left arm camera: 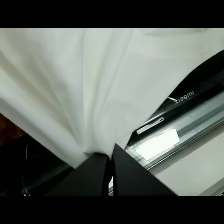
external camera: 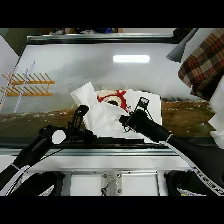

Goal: Fold the clothes and pants, and hang the long-sleeved shirts on hangers.

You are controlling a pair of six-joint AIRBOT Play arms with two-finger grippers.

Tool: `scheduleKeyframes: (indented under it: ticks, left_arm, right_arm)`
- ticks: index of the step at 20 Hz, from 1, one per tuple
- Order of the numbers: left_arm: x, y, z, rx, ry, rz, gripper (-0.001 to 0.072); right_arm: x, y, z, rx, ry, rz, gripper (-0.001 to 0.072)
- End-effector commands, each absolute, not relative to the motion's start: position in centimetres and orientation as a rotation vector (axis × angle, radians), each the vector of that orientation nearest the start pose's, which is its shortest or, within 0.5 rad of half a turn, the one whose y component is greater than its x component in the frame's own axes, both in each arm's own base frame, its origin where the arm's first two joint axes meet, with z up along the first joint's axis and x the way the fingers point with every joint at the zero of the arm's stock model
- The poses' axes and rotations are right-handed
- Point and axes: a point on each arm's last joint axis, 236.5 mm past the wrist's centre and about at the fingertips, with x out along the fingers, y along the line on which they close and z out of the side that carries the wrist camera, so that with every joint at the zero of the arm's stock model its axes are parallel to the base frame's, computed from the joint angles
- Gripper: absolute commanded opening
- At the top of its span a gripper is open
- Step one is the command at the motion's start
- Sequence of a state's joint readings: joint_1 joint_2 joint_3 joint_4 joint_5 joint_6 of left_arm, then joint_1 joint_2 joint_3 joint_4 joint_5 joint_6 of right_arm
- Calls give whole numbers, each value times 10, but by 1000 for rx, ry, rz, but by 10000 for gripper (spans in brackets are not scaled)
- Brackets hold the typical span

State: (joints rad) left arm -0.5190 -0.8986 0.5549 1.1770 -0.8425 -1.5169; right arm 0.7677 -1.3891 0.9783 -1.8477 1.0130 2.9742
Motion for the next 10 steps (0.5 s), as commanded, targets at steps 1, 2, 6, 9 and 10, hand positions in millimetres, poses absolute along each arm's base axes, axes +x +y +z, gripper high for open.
scheduleKeyframes:
  ticks: [1,2,6,9,10]
  left_arm:
    - [214,-202,-47,-41,1257,-591,18]
    - [213,-202,-47,-41,1258,-591,18]
    - [214,-202,-47,-41,1257,-591,18]
    - [214,-202,-47,-41,1257,-591,18]
    - [214,-202,-47,-40,1257,-591,18]
  right_arm:
    - [283,186,-85,300,1298,-451,377]
    - [274,173,-85,249,1327,-493,377]
    - [241,136,-75,108,1411,-644,375]
    - [240,138,-76,7,1454,-545,373]
    - [240,139,-76,-14,1460,-520,372]
